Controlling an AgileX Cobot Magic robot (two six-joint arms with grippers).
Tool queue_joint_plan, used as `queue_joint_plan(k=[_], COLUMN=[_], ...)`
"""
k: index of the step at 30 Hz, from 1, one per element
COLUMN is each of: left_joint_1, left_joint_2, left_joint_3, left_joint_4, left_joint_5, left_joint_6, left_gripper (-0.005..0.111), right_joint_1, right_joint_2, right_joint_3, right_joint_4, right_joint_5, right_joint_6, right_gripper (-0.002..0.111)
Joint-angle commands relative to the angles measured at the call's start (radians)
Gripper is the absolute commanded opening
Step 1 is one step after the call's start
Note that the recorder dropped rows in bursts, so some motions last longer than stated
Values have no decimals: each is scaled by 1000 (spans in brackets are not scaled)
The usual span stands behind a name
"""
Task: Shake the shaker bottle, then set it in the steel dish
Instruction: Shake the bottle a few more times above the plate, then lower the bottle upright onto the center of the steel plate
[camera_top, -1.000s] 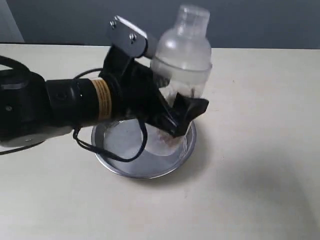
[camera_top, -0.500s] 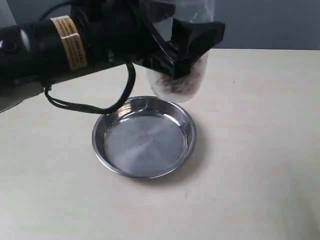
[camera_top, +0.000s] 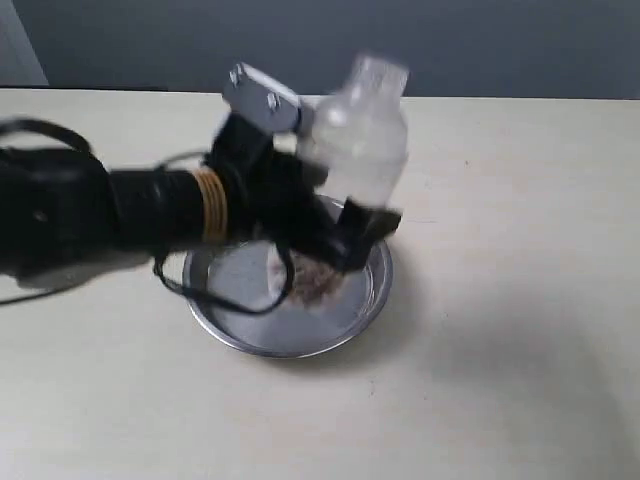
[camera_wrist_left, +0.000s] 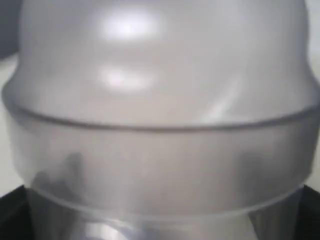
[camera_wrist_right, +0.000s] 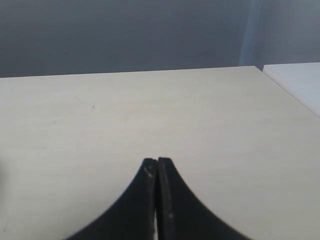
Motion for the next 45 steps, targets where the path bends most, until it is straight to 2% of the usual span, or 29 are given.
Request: queue_joint_plan(k=[1,2,3,4,5,6,7,8,9,10,12,16,17,19,21,23,27,30,35,39,45], left_joint_1=[-1,1,1,1,1,1,-12,-17,-18,-18,-5,-9,-5,-8,-17,-12,-7,0,9,59,151], left_joint_2=[-61,37,54,6,-104,-145,-187,-169,-127,-68,21,-126,-165,-185,-108,-6,58,58,60,63,79], left_joint_3=[-6,47,63,56,0,-31,-69,-61,-35,2,58,-12,-37,-47,-2,52,79,74,74,93,227], left_joint_4=[9,-33,-59,-26,2,3,4,-2,-11,-11,-44,-1,2,2,-2,-41,-64,-92,-216,-283,-524], left_joint_5=[-78,-90,-122,-266,-451,-443,-223,-91,1,29,-43,-293,-302,-215,-80,-65,-219,-358,-294,-325,-607], left_joint_6=[36,33,12,-50,-26,22,83,76,78,78,42,11,16,29,26,26,30,120,220,243,362], left_gripper=[0,0,0,0,0,0,0,0,0,0,0,0,0,0,0,0,0,0,0,0,0], right_joint_1=[-3,-3,-3,-3,-3,-3,-3,-3,-3,-3,-3,-3,-3,-3,-3,-3,-3,-3,-3,-3,-3], right_joint_2=[-5,-5,-5,-5,-5,-5,-5,-5,-5,-5,-5,-5,-5,-5,-5,-5,-5,-5,-5,-5,-5], right_joint_3=[1,1,1,1,1,1,1,1,1,1,1,1,1,1,1,1,1,1,1,1,1], right_joint_4=[0,0,0,0,0,0,0,0,0,0,0,0,0,0,0,0,0,0,0,0,0], right_joint_5=[-12,-12,-12,-12,-12,-12,-12,-12,-12,-12,-12,-12,-12,-12,-12,-12,-12,-12,-12,-12,-12], right_joint_6=[-2,-2,-2,-2,-2,-2,-2,-2,-2,-2,-2,-2,-2,-2,-2,-2,-2,-2,-2,-2,-2], right_gripper=[-1,-1,-1,-1,-1,-1,-1,-1,-1,-1,-1,-1,-1,-1,-1,-1,-1,-1,-1,-1,-1])
